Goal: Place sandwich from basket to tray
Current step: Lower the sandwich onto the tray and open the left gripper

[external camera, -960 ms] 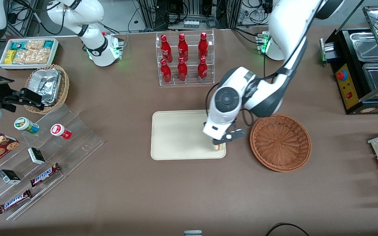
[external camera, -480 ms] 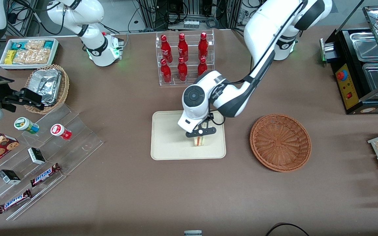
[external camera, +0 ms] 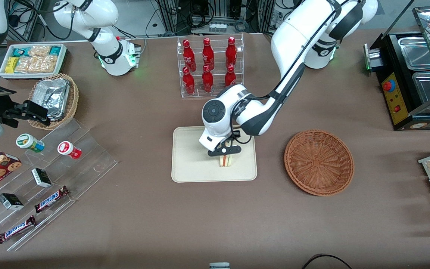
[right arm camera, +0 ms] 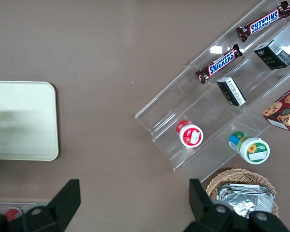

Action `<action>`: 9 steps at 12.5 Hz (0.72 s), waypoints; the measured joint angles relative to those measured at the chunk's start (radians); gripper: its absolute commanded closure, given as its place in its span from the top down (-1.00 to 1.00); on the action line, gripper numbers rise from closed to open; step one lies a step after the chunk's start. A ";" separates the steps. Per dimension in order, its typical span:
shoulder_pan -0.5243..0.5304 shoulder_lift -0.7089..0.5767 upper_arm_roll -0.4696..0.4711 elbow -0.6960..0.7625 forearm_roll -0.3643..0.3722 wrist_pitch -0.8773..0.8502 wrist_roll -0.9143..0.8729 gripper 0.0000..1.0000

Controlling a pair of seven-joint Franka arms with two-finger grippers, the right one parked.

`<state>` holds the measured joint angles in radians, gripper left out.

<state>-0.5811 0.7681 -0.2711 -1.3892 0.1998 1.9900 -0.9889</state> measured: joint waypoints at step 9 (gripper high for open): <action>0.030 -0.134 0.011 0.067 -0.010 -0.136 -0.030 1.00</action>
<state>-0.5510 0.6345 -0.2598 -1.3220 0.1895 1.8541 -1.0185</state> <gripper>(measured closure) 0.000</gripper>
